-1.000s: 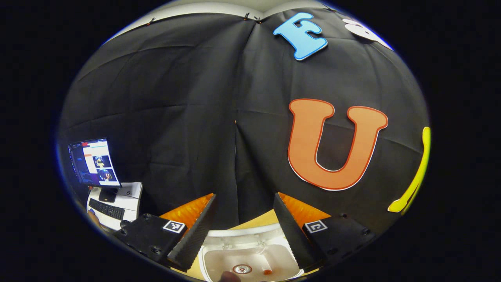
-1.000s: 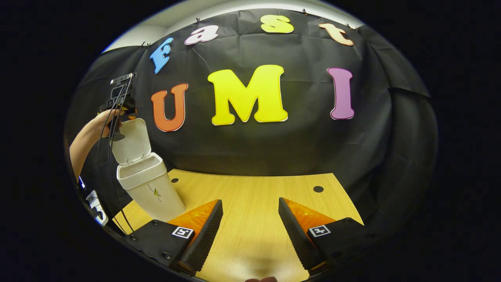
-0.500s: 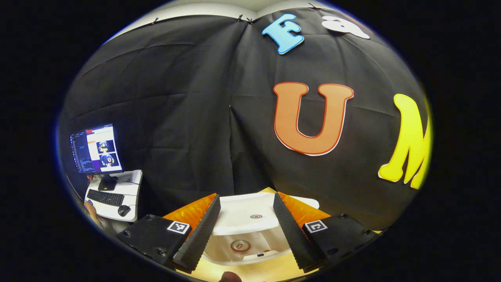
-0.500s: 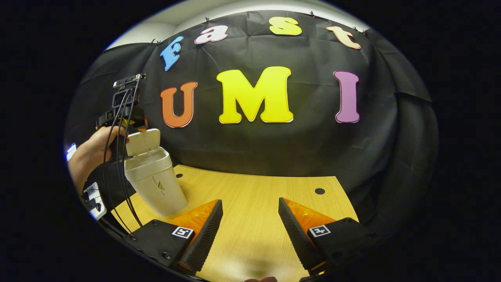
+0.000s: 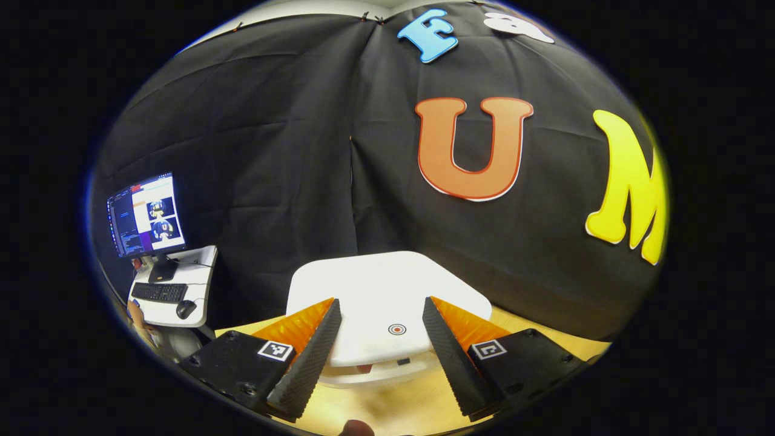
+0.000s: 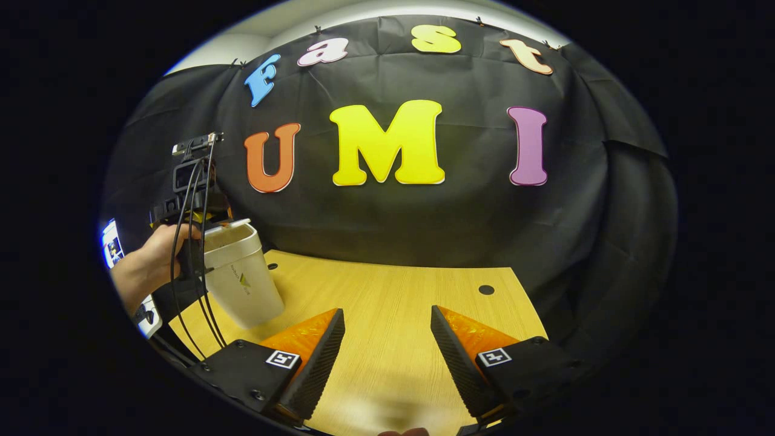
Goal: Press the lid of the desktop garbage bin to open it, pick up the crumpled paper on the desktop and throw it into the bin, then pick up the pop can on the desktop and drop it into the bin, and finally close the garbage bin lid.
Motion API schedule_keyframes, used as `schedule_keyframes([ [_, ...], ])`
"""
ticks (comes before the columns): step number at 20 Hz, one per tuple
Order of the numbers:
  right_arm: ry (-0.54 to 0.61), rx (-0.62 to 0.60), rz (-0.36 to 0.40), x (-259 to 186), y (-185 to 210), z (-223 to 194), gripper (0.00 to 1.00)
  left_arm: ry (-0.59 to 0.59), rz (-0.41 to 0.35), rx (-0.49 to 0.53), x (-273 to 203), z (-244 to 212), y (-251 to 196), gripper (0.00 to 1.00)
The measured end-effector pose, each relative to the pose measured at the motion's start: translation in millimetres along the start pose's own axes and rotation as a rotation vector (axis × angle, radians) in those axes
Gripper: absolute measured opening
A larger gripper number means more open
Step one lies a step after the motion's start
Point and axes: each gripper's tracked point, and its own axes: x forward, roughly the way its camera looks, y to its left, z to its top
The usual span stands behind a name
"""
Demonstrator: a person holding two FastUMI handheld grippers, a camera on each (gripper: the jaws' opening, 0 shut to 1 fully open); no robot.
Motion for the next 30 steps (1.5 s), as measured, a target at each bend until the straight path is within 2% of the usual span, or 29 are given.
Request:
schedule_keyframes([
  [5,0.007,-0.002,0.006,3,6,-5,0.9,0.024,-0.003,0.025,4,-17,-1,0.91],
  [10,0.009,0.0,0.011,5,9,-8,0.91,-0.003,-0.002,0.05,4,-18,-2,0.91],
  [17,0.034,0.013,0.021,12,12,-21,0.9,-0.019,-0.047,0.027,2,-25,-4,0.91],
  [20,0.041,-0.01,0.029,12,13,-24,0.9,-0.015,-0.056,0.049,0,-25,-5,0.9],
  [27,0.049,-0.041,0.04,10,14,-24,0.91,-0.106,-0.087,0.024,-3,-23,-5,0.89],
  [28,0.047,-0.035,0.039,10,14,-23,0.91,-0.106,-0.088,0.025,-4,-21,-5,0.96],
  [29,0.04,-0.027,0.037,10,14,-20,0.91,-0.113,-0.087,0.041,-6,-17,-5,0.88],
  [30,0.03,-0.019,0.033,9,14,-17,0.9,-0.114,-0.087,0.06,-6,-15,-5,0.87],
])
